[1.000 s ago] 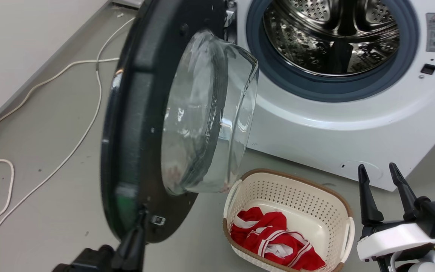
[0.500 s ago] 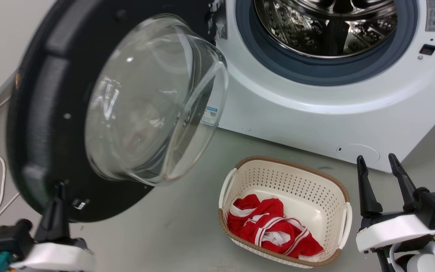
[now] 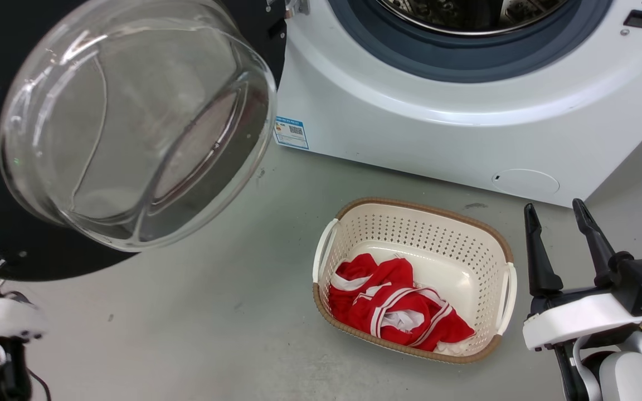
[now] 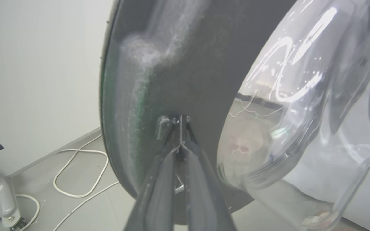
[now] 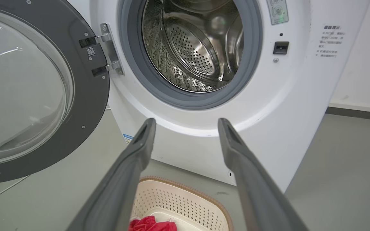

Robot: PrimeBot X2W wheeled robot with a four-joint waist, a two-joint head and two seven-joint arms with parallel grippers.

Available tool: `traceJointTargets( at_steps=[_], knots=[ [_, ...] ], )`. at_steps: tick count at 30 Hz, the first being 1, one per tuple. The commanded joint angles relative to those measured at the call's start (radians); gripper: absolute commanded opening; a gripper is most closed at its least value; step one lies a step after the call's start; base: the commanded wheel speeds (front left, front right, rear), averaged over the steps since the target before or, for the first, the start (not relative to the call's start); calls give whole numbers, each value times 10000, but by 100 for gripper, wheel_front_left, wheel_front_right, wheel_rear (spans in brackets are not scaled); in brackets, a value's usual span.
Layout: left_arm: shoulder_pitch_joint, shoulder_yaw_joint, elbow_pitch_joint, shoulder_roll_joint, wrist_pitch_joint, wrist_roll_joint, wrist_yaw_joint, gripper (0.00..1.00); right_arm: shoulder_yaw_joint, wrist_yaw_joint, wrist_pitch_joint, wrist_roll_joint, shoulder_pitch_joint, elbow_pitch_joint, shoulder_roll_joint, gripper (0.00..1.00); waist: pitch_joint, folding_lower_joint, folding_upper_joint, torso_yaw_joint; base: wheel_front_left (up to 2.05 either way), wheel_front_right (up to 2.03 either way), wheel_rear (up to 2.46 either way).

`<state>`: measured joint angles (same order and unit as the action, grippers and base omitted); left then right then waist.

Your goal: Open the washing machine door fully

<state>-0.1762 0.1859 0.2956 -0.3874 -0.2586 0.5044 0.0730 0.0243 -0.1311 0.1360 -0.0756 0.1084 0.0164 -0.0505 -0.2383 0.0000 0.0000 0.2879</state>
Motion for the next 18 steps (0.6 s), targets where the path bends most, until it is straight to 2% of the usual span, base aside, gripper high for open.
traceJointTargets(
  at_steps=[1,11,18],
  knots=[
    [-491,442,524,-319,-79,-74,-121,0,-30,6,35,74,209,31,10,100,-60,0,0,-84,0,0,0],
    [-1174,1195,1515,-554,-77,-631,-623,0,-110,6,135,32,294,143,10,100,52,0,0,-283,0,0,0],
    [-329,1737,792,37,-75,-1168,-692,0,-55,6,280,-119,-44,333,10,100,589,0,0,-478,0,0,0]
  ],
)
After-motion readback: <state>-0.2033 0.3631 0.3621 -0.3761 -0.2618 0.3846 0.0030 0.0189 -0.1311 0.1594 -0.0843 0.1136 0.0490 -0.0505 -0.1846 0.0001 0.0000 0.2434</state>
